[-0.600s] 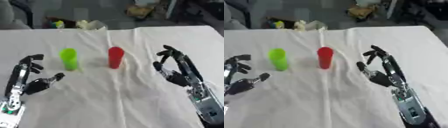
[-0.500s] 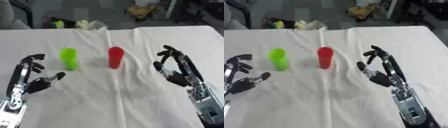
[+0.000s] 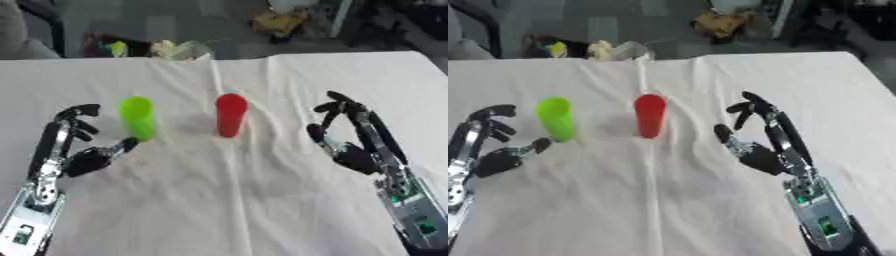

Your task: Pour the contents of one cup into another cup.

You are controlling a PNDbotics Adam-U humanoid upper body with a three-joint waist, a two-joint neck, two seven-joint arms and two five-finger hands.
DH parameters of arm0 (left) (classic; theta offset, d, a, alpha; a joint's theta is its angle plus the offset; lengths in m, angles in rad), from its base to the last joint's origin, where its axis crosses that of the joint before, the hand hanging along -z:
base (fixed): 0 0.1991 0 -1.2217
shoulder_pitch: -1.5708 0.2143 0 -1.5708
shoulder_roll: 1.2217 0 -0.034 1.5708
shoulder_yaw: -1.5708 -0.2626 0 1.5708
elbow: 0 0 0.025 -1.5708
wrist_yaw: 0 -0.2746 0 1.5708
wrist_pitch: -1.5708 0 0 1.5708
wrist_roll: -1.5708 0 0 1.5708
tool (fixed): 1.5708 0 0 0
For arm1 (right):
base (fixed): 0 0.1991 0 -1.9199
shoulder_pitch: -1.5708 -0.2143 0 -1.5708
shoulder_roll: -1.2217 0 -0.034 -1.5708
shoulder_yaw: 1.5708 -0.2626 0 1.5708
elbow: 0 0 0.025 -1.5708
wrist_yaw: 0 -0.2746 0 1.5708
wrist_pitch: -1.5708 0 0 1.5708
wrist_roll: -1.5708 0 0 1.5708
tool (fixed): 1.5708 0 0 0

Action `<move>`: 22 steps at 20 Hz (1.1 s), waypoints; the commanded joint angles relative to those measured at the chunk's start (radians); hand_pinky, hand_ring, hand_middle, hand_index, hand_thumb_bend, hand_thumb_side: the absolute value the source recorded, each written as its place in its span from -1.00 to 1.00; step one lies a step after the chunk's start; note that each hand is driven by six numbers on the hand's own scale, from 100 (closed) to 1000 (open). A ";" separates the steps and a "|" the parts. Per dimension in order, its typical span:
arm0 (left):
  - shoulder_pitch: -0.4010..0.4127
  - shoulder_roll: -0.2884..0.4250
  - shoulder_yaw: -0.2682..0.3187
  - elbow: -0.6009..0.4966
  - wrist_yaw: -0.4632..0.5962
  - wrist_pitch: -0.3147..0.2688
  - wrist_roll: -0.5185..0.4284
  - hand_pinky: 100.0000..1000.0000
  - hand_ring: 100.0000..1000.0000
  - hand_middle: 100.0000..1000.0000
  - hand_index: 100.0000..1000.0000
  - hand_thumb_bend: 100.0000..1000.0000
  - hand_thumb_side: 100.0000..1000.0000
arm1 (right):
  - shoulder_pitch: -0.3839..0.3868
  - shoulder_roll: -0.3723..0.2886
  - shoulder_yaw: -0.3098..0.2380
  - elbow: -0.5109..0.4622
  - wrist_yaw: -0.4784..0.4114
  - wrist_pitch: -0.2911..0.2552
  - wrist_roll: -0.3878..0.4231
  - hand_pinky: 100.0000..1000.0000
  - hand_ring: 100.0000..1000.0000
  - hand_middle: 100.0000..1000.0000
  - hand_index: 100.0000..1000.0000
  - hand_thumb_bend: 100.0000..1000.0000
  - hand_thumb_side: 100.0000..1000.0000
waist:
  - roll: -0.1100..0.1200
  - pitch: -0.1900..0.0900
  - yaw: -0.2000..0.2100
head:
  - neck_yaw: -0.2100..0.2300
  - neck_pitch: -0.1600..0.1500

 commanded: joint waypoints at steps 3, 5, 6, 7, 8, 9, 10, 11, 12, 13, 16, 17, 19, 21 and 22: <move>-0.050 -0.002 -0.005 0.058 0.008 -0.006 0.017 -0.02 0.03 0.33 0.58 0.65 -0.20 | -0.011 -0.011 -0.001 -0.024 -0.003 -0.002 0.004 0.82 0.95 -0.27 0.37 -0.23 0.30 | 0.002 -0.013 -0.006 | 0.006 -0.010; -0.066 -0.003 -0.009 0.086 0.007 -0.011 0.023 -0.02 0.03 0.32 0.58 0.66 -0.20 | -0.011 -0.010 0.000 -0.024 -0.003 -0.002 0.005 0.82 0.95 -0.27 0.37 -0.23 0.29 | 0.002 -0.012 -0.009 | 0.008 -0.010; -0.075 -0.003 -0.011 0.099 0.006 -0.014 0.025 -0.02 0.03 0.32 0.58 0.66 -0.20 | -0.011 -0.010 0.000 -0.025 -0.004 -0.003 0.005 0.82 0.95 -0.27 0.37 -0.23 0.29 | 0.002 -0.012 -0.011 | 0.009 -0.010; -0.084 -0.003 -0.013 0.112 0.004 -0.017 0.027 -0.02 0.03 0.32 0.58 0.66 -0.20 | -0.012 -0.010 0.001 -0.025 -0.004 -0.003 0.006 0.82 0.95 -0.27 0.37 -0.23 0.29 | 0.003 -0.011 -0.014 | 0.010 -0.010; -0.093 -0.003 -0.015 0.123 0.002 -0.022 0.029 -0.02 0.03 0.32 0.58 0.67 -0.20 | -0.012 -0.010 0.001 -0.025 -0.004 -0.003 0.006 0.82 0.95 -0.27 0.37 -0.23 0.30 | 0.003 -0.011 -0.016 | 0.010 -0.011; -0.101 -0.003 -0.017 0.134 0.000 -0.026 0.030 -0.02 0.03 0.32 0.58 0.67 -0.20 | -0.012 -0.009 0.002 -0.025 -0.004 -0.003 0.007 0.82 0.95 -0.27 0.37 -0.23 0.29 | 0.003 -0.010 -0.018 | 0.011 -0.011; -0.108 -0.003 -0.019 0.145 -0.001 -0.030 0.032 -0.03 0.02 0.32 0.58 0.67 -0.20 | -0.012 -0.009 0.002 -0.025 -0.004 -0.003 0.007 0.82 0.95 -0.27 0.37 -0.23 0.30 | 0.003 -0.009 -0.020 | 0.012 -0.011; -0.115 -0.003 -0.020 0.154 -0.002 -0.034 0.034 -0.03 0.02 0.32 0.58 0.68 -0.19 | -0.013 -0.009 0.003 -0.025 -0.004 -0.004 0.007 0.82 0.95 -0.27 0.37 -0.23 0.30 | 0.003 -0.008 -0.022 | 0.013 -0.012; -0.122 -0.002 -0.021 0.163 -0.003 -0.037 0.036 -0.03 0.02 0.32 0.58 0.68 -0.19 | -0.013 -0.008 0.003 -0.025 -0.004 -0.004 0.008 0.82 0.95 -0.27 0.37 -0.23 0.30 | 0.002 -0.007 -0.024 | 0.014 -0.012; -0.128 -0.001 -0.023 0.171 -0.005 -0.041 0.037 -0.03 0.02 0.32 0.58 0.69 -0.19 | -0.013 -0.008 0.003 -0.025 -0.004 -0.004 0.008 0.82 0.95 -0.27 0.37 -0.23 0.30 | 0.002 -0.006 -0.026 | 0.015 -0.012; -0.146 0.001 -0.027 0.190 -0.007 -0.051 0.044 -0.04 0.02 0.31 0.58 0.69 -0.20 | -0.014 -0.007 0.005 -0.026 -0.004 -0.005 0.009 0.82 0.95 -0.27 0.37 -0.24 0.30 | 0.001 -0.003 -0.031 | 0.017 -0.014; -0.151 0.002 -0.028 0.194 -0.007 -0.055 0.045 -0.04 0.01 0.31 0.58 0.68 -0.20 | -0.015 -0.006 0.005 -0.026 -0.004 -0.005 0.010 0.82 0.95 -0.27 0.37 -0.24 0.30 | 0.001 -0.001 -0.033 | 0.018 -0.014; -0.162 0.003 -0.030 0.201 -0.007 -0.061 0.048 -0.04 0.00 0.30 0.58 0.68 -0.21 | -0.016 -0.005 0.006 -0.026 -0.004 -0.006 0.011 0.82 0.95 -0.27 0.37 -0.24 0.30 | 0.000 0.002 -0.037 | 0.020 -0.016; -0.171 0.004 -0.032 0.207 -0.005 -0.067 0.049 -0.04 0.00 0.29 0.57 0.68 -0.21 | -0.017 -0.004 0.007 -0.026 -0.004 -0.006 0.012 0.82 0.95 -0.28 0.36 -0.24 0.30 | -0.001 0.005 -0.042 | 0.021 -0.017; -0.176 0.004 -0.033 0.210 -0.004 -0.069 0.049 -0.05 0.00 0.28 0.57 0.67 -0.21 | -0.018 -0.003 0.008 -0.027 -0.005 -0.007 0.012 0.82 0.95 -0.28 0.36 -0.24 0.30 | -0.002 0.006 -0.045 | 0.022 -0.018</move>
